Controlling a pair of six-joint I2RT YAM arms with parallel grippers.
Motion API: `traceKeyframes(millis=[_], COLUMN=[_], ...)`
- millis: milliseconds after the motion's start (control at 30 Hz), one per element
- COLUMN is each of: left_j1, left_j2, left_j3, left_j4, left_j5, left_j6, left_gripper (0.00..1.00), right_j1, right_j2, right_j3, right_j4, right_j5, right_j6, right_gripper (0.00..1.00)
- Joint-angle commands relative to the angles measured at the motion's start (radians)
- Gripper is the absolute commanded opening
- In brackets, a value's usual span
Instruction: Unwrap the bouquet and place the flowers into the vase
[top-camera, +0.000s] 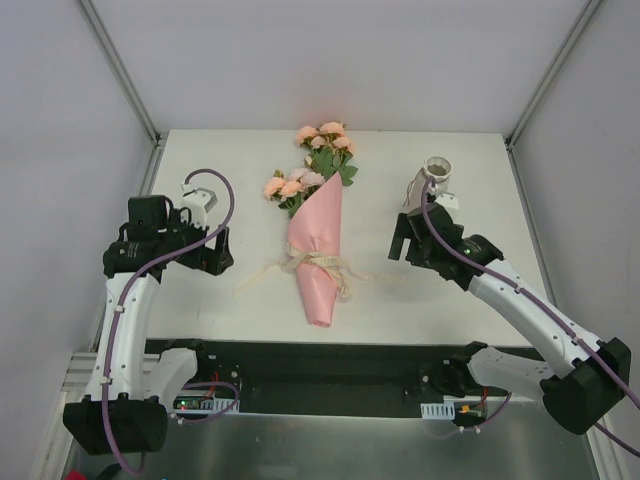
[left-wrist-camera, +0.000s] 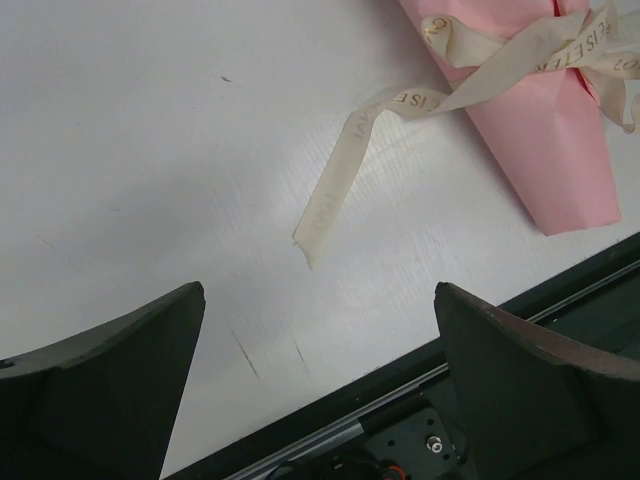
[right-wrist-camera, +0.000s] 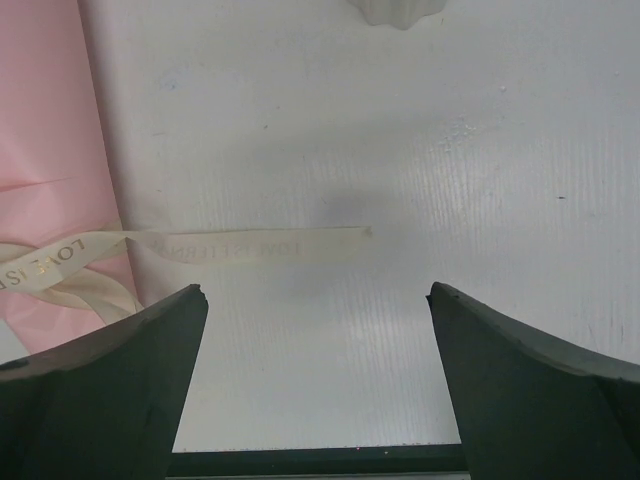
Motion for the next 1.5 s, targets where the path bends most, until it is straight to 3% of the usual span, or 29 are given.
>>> traceKeyframes(millis=[0,200,367,600,833,1000,1233,1367,1400,1467], left_j1=[-0.008,-0.007,-0.059,-0.255,-0.39,-0.447,-0.476,-0.485,-0.49,-0.491], left_j2=[0.001,0.058,0.104,0.199,0.389,0.513,0.645,0.665,0.668,0.675], left_j3=[0.014,-0.012,-0.026,-0.076,-0.063,-0.044,-0.03,-0.03,-0.033,-0.035], left_j4=[-0.023,-0.025,-0.011,0.095,0.202,0.274,0.354,0.385,0.391,0.411], left_j5=[0.075,0.162,0.187,0.049,-0.088,-0.152,-0.237,-0.243,-0.247,-0.258], left_j6=[0.049,0.098,0.121,0.137,0.166,0.201,0.22,0.215,0.213,0.201], left_gripper=[0.99,0.99,0.99,0.99,0.99,0.99,0.96,0.7,0.53,0.4], right_j1=[0.013,0.016,0.034,0.108,0.131,0.14,0.145,0.15,0.148,0.148], right_j2=[0.006,0.001,-0.008,0.057,0.072,0.09,-0.018,-0.049,-0.049,-0.048], right_j3=[0.016,-0.023,-0.103,-0.119,-0.183,-0.18,-0.27,-0.312,-0.32,-0.33], right_j4=[-0.013,0.013,0.131,0.142,0.214,0.203,0.246,0.286,0.294,0.317], right_j5=[0.01,-0.064,-0.098,-0.029,-0.035,-0.006,0.016,0.021,0.021,0.01], right_j6=[0.034,0.1,0.164,0.229,0.269,0.232,0.164,0.115,0.091,0.068], right_gripper=[0.97,0.97,0.97,0.97,0.97,0.98,0.98,0.99,0.99,0.99])
